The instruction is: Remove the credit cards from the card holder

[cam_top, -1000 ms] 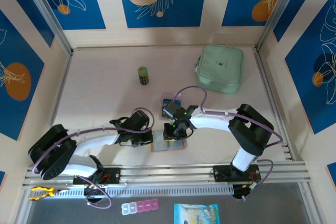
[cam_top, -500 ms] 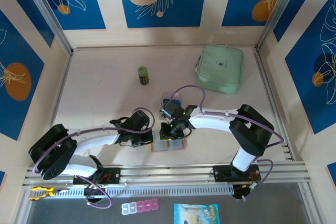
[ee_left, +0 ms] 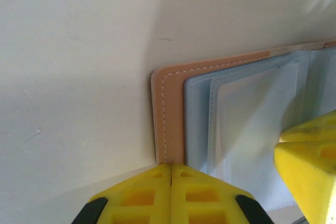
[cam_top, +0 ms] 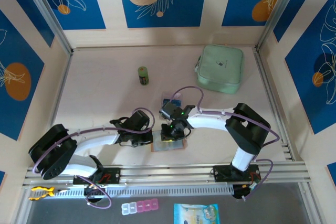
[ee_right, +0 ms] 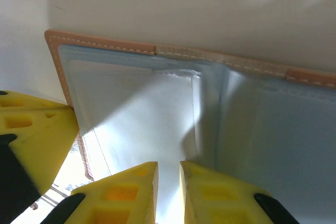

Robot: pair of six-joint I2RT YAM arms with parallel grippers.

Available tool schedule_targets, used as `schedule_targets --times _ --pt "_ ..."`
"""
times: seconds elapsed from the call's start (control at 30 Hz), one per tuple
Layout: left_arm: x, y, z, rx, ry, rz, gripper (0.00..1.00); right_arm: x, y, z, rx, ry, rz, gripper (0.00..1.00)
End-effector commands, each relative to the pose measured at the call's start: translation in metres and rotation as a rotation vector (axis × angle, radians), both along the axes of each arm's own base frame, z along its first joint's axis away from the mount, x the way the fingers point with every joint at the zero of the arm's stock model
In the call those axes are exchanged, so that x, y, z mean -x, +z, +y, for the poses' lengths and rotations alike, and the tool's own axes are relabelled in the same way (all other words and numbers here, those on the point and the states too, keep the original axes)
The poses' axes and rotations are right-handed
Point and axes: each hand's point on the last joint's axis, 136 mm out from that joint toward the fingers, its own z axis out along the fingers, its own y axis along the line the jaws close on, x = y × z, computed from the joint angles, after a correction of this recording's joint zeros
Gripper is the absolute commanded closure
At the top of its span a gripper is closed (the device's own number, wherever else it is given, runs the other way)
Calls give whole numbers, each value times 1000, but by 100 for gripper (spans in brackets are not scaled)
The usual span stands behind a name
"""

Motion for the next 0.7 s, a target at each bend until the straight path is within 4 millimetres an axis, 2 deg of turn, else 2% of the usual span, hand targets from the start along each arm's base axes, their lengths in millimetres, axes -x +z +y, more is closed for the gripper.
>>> schedule_targets --times 0.0,0.3,0.53,0.67 --pt "3 -5 6 -41 -11 5 97 1 3 -14 28 -8 -2 80" --pt "-1 4 3 -38 -14 -7 97 2 -6 -15 -2 -9 26 80" --pt "-10 27 -6 15 -2 -53 96 1 -9 -20 -16 -18 31 82" --pt "-15 43 -17 82 12 -82 87 2 -10 -22 -33 -26 38 82"
